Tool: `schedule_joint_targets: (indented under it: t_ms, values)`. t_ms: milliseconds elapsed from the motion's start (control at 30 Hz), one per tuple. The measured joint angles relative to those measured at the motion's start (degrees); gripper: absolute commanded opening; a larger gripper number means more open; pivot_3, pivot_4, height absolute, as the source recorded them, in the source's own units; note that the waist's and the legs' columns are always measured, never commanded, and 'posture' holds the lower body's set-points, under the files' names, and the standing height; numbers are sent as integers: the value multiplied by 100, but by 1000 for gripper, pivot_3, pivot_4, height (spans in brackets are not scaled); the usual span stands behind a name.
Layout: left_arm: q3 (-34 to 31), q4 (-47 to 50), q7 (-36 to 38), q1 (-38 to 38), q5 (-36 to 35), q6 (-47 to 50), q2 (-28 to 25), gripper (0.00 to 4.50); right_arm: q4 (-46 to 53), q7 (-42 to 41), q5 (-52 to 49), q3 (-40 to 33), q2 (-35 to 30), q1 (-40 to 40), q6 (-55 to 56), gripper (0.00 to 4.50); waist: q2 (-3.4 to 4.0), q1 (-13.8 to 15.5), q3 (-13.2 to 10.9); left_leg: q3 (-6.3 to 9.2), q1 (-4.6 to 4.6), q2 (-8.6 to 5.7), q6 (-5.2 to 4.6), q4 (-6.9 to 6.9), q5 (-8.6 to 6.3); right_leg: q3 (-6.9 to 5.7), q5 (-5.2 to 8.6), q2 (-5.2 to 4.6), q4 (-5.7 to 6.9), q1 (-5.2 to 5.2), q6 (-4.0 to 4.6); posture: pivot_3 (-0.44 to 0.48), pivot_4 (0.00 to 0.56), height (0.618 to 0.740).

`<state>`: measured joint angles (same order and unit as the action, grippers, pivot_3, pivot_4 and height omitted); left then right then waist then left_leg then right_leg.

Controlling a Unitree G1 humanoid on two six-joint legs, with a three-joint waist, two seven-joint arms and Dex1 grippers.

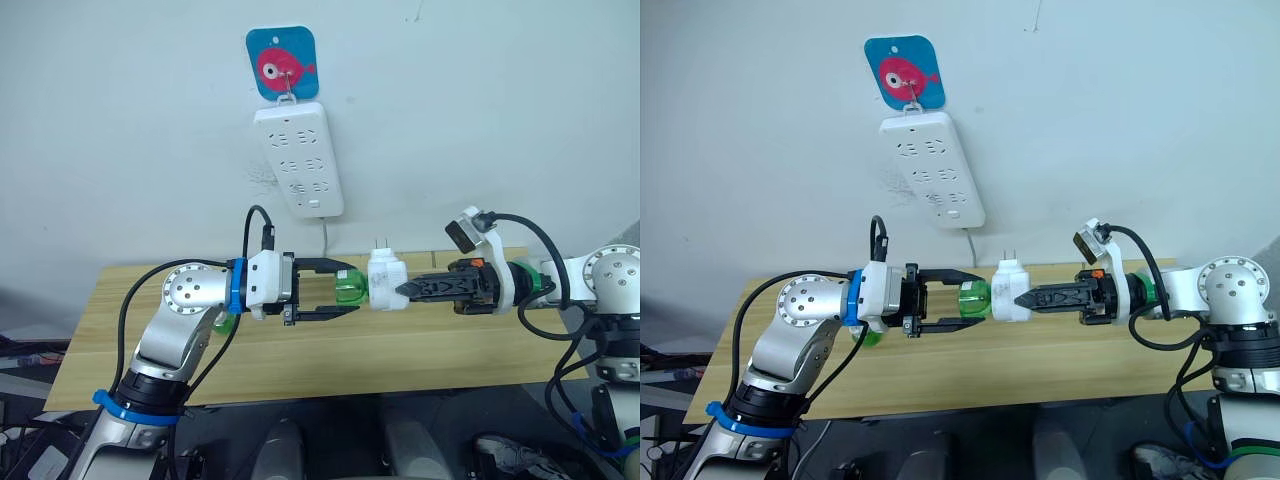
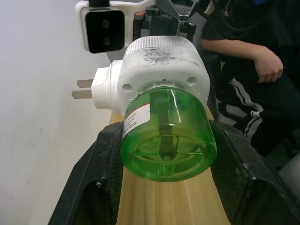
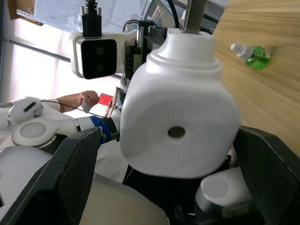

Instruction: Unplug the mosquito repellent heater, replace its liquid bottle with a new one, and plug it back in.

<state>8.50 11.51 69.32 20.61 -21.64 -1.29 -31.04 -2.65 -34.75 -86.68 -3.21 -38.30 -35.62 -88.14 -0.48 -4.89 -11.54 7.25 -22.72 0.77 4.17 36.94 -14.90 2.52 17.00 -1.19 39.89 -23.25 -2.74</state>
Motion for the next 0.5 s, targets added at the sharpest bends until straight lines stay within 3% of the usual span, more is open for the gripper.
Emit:
schedule_joint_targets:
  t_ms: [267, 367, 467, 500]
  values:
    - [23, -6, -1, 4, 11, -39, 108, 2238, -8, 201, -63, 0, 182, -112, -12, 4500, 0, -3, 0, 1, 0, 0, 0, 0, 0, -1, 0, 0, 0, 0, 0, -101, 182, 725]
    - [23, -7, 0, 6, 10, -56, 113, 2238, -53, 281, -104, 0, 224, -111, -14, 3937, 0, -3, 0, 1, 0, 0, 0, 0, 0, -1, 0, 0, 0, 0, 0, -101, 182, 725]
    - [23, 4, -3, 6, 28, -94, 118, 2238, -106, 402, -106, 3, 237, -107, -32, 3079, 0, -3, 0, 1, -1, 0, 0, 0, 0, -1, 0, 0, 0, 0, 0, -99, 182, 725]
    - [23, 4, -3, 6, 36, -94, 115, 2238, -110, 426, -113, 2, 242, -106, -35, 3073, 0, -2, 0, 1, -1, 0, 0, 0, 0, -1, 0, 0, 0, 0, 0, -99, 183, 725]
